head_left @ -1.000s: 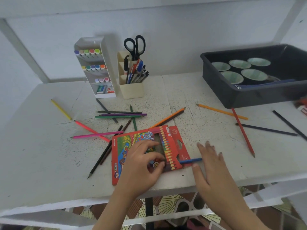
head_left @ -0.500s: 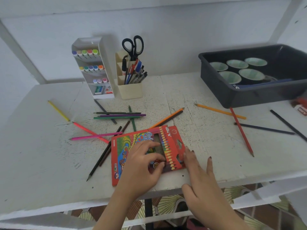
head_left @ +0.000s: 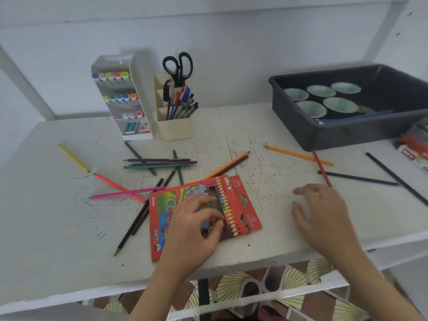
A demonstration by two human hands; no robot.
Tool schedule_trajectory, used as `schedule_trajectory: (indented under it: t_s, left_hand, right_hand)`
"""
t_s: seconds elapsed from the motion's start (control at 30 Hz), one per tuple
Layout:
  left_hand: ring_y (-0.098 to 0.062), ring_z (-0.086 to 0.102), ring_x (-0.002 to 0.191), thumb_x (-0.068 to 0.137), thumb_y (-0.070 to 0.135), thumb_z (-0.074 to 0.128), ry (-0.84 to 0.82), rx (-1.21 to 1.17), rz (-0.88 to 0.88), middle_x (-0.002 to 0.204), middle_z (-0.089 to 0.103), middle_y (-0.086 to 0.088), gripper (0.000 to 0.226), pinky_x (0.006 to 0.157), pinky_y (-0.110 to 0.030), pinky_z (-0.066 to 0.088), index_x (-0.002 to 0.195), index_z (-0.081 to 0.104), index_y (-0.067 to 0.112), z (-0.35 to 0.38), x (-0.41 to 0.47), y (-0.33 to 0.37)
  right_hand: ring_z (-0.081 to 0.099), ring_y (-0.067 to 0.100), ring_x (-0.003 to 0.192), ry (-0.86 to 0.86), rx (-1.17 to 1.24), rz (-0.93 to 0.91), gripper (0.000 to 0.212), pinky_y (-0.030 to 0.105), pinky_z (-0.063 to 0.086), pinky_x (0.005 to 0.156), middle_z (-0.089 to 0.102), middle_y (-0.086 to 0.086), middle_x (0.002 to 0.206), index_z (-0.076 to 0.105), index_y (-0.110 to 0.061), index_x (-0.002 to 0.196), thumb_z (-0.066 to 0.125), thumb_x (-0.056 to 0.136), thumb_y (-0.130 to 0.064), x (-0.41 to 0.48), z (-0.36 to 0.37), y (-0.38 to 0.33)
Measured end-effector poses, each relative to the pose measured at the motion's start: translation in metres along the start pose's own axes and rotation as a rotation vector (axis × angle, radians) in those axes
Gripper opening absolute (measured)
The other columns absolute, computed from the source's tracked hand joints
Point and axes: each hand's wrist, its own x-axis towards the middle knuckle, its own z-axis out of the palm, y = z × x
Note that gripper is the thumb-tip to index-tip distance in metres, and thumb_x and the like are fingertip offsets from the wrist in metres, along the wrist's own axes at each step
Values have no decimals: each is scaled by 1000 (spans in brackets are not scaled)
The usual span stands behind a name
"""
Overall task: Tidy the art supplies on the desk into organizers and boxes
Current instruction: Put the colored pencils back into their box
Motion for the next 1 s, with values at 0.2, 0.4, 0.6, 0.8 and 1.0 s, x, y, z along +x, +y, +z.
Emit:
schedule_trajectory:
  t_s: [0.2, 0.4, 0.6, 0.8, 1.0]
  left_hand:
    - [-10, 54, 103, 78, 17, 65, 20, -33, 6, 102, 62, 10, 5, 92, -31, 40, 83, 67, 18, 0, 8, 7]
    - [-8, 53, 103, 79, 7, 70, 11, -28, 8, 100, 62, 10, 11, 91, -31, 40, 83, 67, 17, 1, 10, 5]
    - [-9, 53, 106, 75, 7, 73, 7, -16, -44, 103, 61, 12, 15, 94, -43, 43, 78, 68, 20, 0, -1, -1]
    - [-5, 53, 105, 72, 8, 74, 50, -32, -52, 101, 61, 13, 18, 91, -40, 44, 77, 68, 25, -3, -6, -3]
    - [3, 49, 106, 74, 14, 69, 51, -56, -59, 102, 60, 15, 13, 92, -41, 44, 80, 68, 26, -2, -9, -7]
  right_hand:
    - [44, 26, 77, 119, -159, 195, 22, 34, 36, 67, 58, 15, 85, 62, -2, 100, 61, 83, -16, 34, -7, 43]
    - [46, 26, 78, 105, -76, 267, 17, 36, 36, 69, 61, 14, 85, 61, 0, 101, 54, 87, -7, 41, -6, 49]
    - [53, 15, 76, 80, 127, 41, 14, 27, 42, 71, 63, 2, 86, 66, -9, 97, 58, 87, -3, 22, -10, 24]
    - [52, 8, 86, -213, 169, -133, 18, 14, 36, 76, 56, -10, 88, 67, -19, 95, 58, 89, -6, 4, -11, 14]
    - [50, 8, 89, -280, 211, -261, 20, 13, 35, 79, 57, -11, 89, 70, -23, 94, 57, 90, -7, 1, -7, 0]
